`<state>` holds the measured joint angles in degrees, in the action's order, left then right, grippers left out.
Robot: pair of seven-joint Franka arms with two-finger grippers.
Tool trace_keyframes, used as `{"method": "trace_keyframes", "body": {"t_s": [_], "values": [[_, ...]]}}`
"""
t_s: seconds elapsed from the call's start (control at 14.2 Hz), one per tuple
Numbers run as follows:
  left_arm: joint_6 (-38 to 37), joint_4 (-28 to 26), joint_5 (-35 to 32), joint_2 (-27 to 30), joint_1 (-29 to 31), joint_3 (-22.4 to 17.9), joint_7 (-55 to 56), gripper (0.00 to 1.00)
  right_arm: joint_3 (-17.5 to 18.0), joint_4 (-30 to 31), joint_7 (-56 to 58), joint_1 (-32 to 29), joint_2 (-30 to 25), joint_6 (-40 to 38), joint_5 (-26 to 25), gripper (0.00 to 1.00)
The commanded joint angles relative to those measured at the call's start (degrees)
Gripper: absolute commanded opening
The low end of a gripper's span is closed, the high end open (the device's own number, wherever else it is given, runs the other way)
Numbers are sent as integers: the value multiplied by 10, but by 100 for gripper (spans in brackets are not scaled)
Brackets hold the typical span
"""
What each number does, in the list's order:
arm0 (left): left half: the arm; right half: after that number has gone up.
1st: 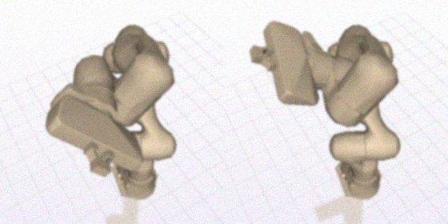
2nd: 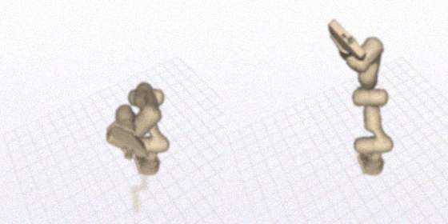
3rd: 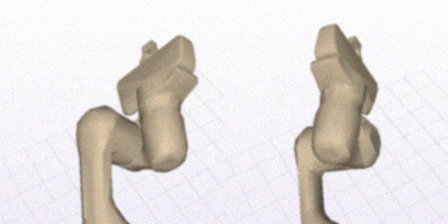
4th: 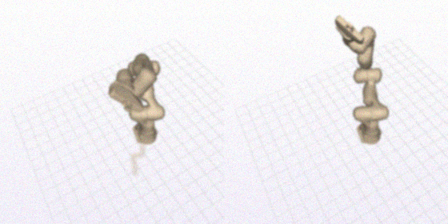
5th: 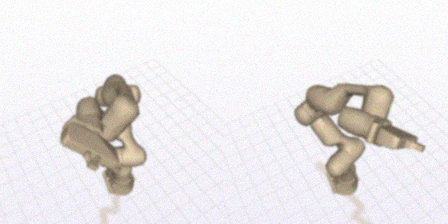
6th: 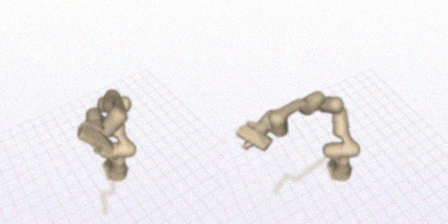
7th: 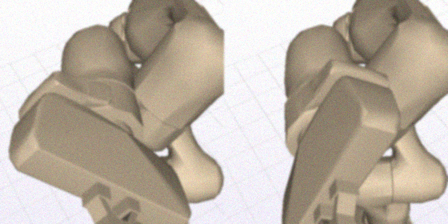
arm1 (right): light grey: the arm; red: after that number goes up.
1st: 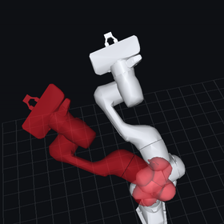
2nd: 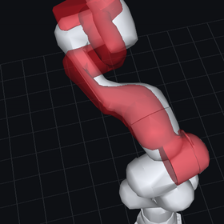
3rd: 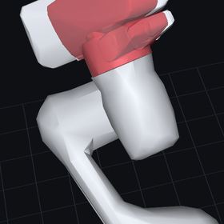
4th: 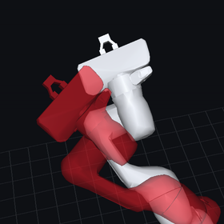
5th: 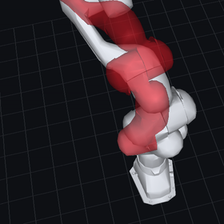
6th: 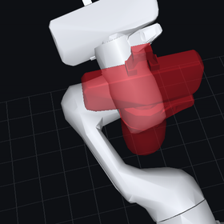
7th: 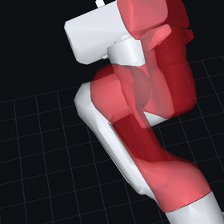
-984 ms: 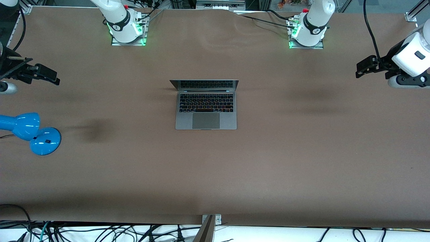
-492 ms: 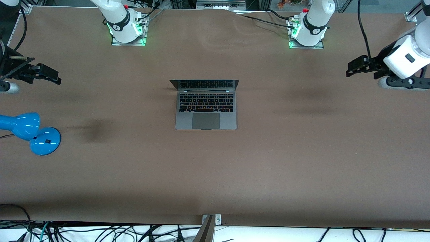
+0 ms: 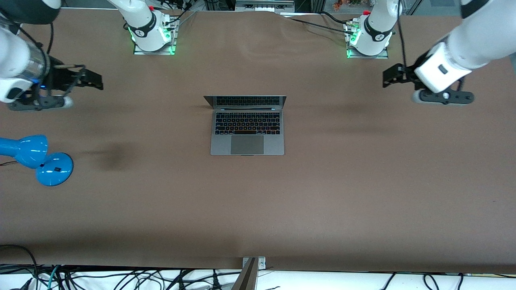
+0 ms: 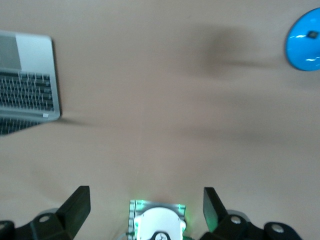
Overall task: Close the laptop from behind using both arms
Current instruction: 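Move the left gripper and the right gripper toward the laptop screen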
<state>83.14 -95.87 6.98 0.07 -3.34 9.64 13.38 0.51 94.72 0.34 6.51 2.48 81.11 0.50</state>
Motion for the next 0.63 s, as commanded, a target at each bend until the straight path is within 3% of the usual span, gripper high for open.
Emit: {"method": "trace_keyframes", "body": {"t_s": [0.0,0.21,0.56], "values": [[12,-16,15,0,1,50,79,100,-3,11,-6,63,15,-11,8,100],[30,-20,31,-21,-1,104,151,100,2,49,-110,132,16,11,10,100],[45,-25,47,-72,-5,161,215,98,114,158,-245,139,-16,119,29,100]]}}
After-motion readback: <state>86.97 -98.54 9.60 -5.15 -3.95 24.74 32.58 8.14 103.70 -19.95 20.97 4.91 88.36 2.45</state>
